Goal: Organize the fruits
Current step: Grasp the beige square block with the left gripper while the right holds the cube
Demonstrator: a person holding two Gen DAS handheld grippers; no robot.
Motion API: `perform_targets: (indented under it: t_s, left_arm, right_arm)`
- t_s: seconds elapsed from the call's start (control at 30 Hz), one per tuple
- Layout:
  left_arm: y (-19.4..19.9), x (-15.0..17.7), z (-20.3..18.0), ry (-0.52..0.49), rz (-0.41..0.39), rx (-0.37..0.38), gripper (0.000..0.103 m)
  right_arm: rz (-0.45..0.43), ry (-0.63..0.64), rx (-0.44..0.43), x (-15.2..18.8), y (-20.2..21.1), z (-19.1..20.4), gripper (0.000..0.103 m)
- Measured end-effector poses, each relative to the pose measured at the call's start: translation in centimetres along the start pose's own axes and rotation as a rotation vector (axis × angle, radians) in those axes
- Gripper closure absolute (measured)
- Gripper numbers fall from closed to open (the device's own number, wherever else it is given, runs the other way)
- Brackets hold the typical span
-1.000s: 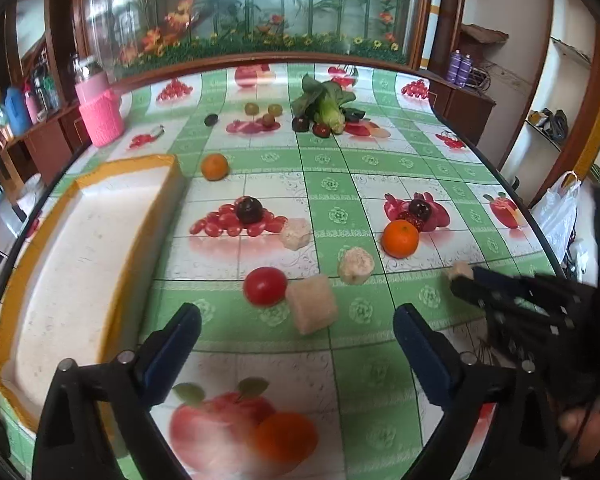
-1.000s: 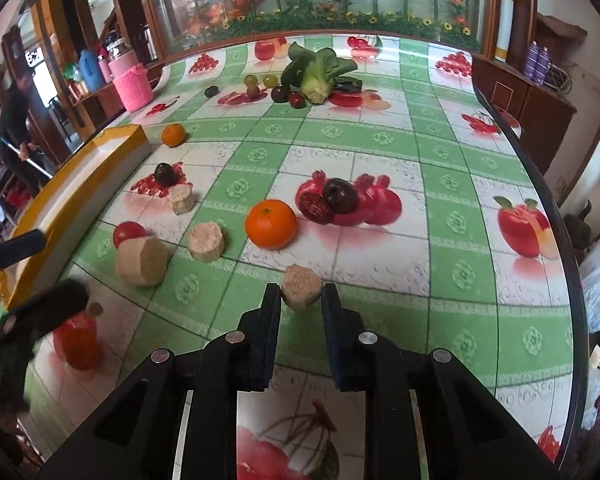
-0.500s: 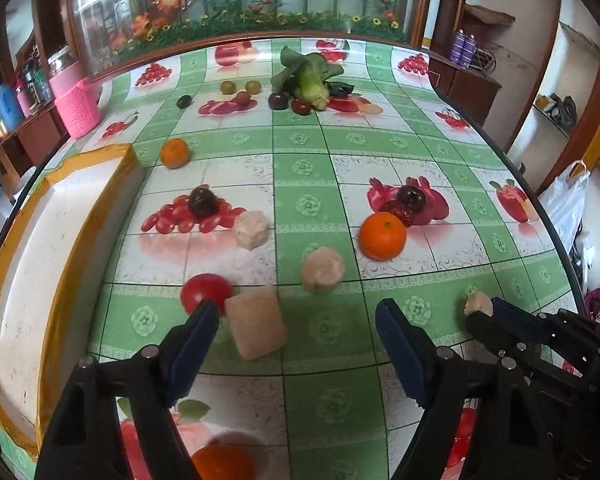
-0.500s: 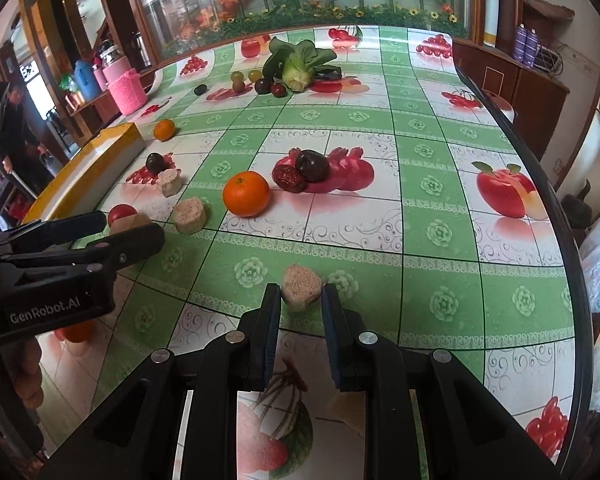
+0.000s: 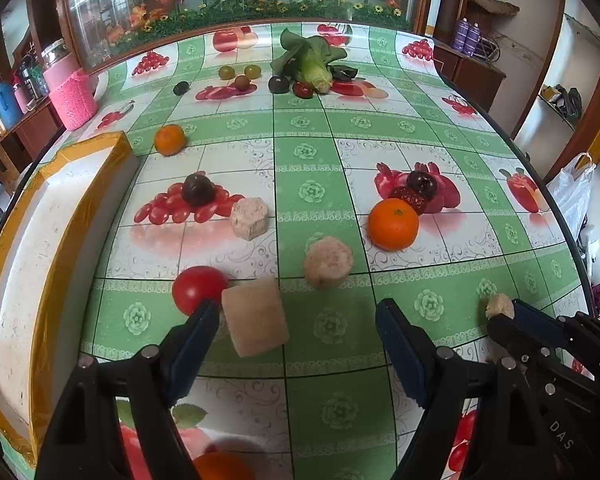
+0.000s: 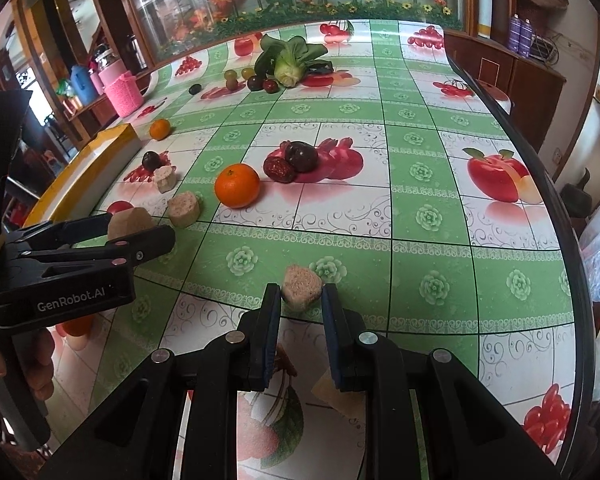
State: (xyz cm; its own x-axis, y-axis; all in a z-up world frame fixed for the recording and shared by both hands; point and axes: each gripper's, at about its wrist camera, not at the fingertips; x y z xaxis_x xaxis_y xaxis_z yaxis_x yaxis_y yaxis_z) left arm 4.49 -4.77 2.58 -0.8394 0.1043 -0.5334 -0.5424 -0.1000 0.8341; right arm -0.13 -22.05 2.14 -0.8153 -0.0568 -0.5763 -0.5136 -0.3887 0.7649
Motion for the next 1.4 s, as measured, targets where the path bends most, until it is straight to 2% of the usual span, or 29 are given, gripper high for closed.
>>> perform_targets:
  t_s: [0.2,0.3,0.33,0.37,0.43,0.5,0.77,1.4]
  left_arm:
    - [-0.4,0.0,-0.2,-0.017,0.011,0.017,0.02]
    - [-0.5,0.0,-0.2,-0.024,0.005,0.015,0.028]
    - [-0.5,0.0,-0.1,-0.026,0.007,0.022,0.037]
    - [-0.6,-0.1,0.1,-0.023,0.011,0.034,0.054]
    - [-1.2,-0.1,0.6,-0.006,0.042,0.095,0.072]
    - [-1.3,0.0,1.3,0.019,0.051,0.142,0.072]
    - [-0.9,0.9,2.8,0.029,0.063,0.215,0.072]
    - [2.3,2.4,3.2,-0.031,0.018,0.24,0.072]
  right_arm:
    - [0.001,-0.001,0.004,0.0,0.0,0.1,0.082]
    - [0.0,-0.003,0.008,0.0,-0.1,0.1,0.082]
    - [0.0,-0.004,0.011,0.0,-0.1,0.1,0.082]
    - [0.0,-0.006,0.012,0.0,-0.1,0.1,0.082]
    - [-0.001,-0.011,0.015,0.0,-0.1,0.1,0.082]
    - [-0.002,-0.018,0.017,0.0,0.0,0.0,0.082]
    - [-0.004,-0.019,0.022,0.3,0.1,0.8,0.082]
    - [0.004,-0.014,0.042,2.1,0.9,3.4,0.082]
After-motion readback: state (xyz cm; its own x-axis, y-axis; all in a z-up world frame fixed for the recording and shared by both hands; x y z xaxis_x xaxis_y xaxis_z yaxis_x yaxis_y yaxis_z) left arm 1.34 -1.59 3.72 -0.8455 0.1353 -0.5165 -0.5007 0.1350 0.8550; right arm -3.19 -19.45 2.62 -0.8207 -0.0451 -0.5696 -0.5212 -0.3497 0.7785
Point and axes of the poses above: each gripper's, at about its wrist camera, not at the fingertips, and y roughly against the way its jaws point, z to its left, x to its underside, and after that the axes turned 11 degrees about -x, right-handed
